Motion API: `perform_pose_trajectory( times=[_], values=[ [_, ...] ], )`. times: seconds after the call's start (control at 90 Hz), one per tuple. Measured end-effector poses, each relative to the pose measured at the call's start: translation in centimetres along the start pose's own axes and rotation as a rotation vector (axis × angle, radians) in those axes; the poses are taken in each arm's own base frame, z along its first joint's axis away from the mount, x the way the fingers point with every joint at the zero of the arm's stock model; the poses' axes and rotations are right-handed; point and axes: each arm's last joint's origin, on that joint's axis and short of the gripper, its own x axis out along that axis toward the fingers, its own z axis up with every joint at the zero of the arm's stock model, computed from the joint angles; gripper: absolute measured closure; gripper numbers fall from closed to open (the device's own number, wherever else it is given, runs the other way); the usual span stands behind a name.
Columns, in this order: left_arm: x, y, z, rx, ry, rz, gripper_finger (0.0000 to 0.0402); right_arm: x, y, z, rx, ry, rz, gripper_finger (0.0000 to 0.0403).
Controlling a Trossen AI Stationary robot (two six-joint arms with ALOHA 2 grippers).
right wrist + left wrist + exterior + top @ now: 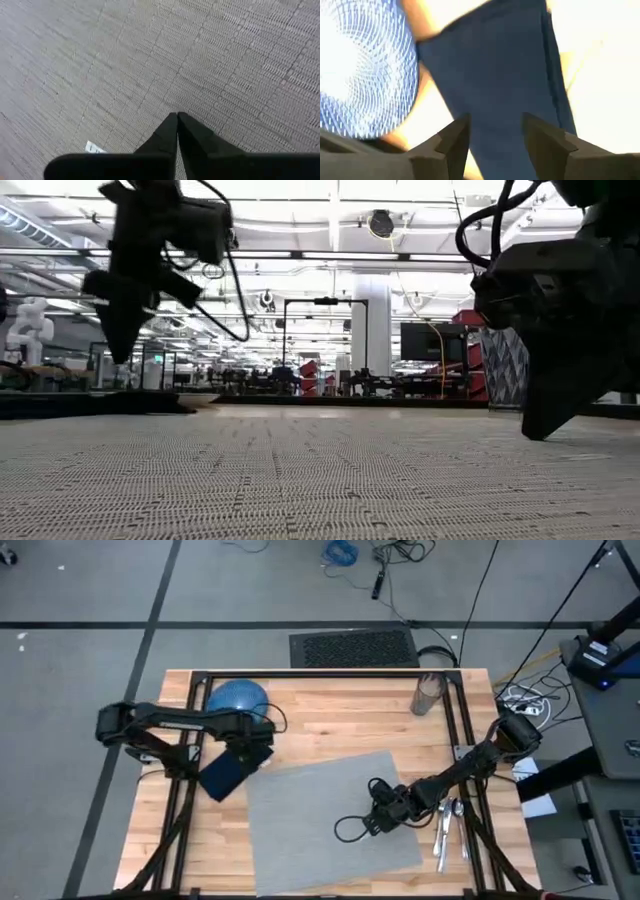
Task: Set table place
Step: Move the dark blue napkin to the middle left of table
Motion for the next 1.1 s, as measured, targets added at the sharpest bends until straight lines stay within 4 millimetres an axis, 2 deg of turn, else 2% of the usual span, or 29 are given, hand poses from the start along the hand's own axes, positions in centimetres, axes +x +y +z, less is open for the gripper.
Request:
perform_pose_trajectory(
  times=[0.122,0.233,0.367,0.444,0.5,0.633,0.789,0.956,1.1],
  values=[
    [0.7,-0.3,-1.8,-0.006,0.030,-0.110,0.0247,-0.9,0.5,0.1,-0.023,-0.098,0.033,0.0402],
    [1.5,-0.8,-3.3,-0.026,0.040,-0.167,0.0272,-2.3,0.8,0.6,-0.071,-0.182,0.067,0.0402],
    [2.4,-1.0,-5.0,-0.081,0.054,-0.186,0.0329,-3.8,0.7,1.9,-0.140,-0.273,0.071,0.0402],
    [3.1,-1.2,-5.9,-0.111,0.077,-0.191,0.0376,-4.2,0.6,2.7,-0.160,-0.288,0.066,0.0402],
    [3.7,-1.2,-6.5,-0.143,0.097,-0.183,0.0392,-4.3,0.4,3.1,-0.165,-0.292,0.059,0.0402],
    [4.6,-1.5,-7.4,-0.220,0.131,-0.159,0.0400,-4.3,0.3,3.7,-0.145,-0.297,0.052,0.0403],
    [4.9,-2.6,-7.4,-0.274,0.151,-0.233,0.0401,-4.3,0.2,3.5,-0.131,-0.261,0.058,0.0403],
    [5.6,-4.1,-7.7,-0.311,0.248,-0.419,0.0401,-4.3,0.1,3.4,-0.118,-0.233,0.059,0.0403],
    [5.1,-6.0,-6.6,-0.245,0.164,-0.640,0.0401,-4.3,0.2,3.4,-0.111,-0.234,0.062,0.0403]
  ],
)
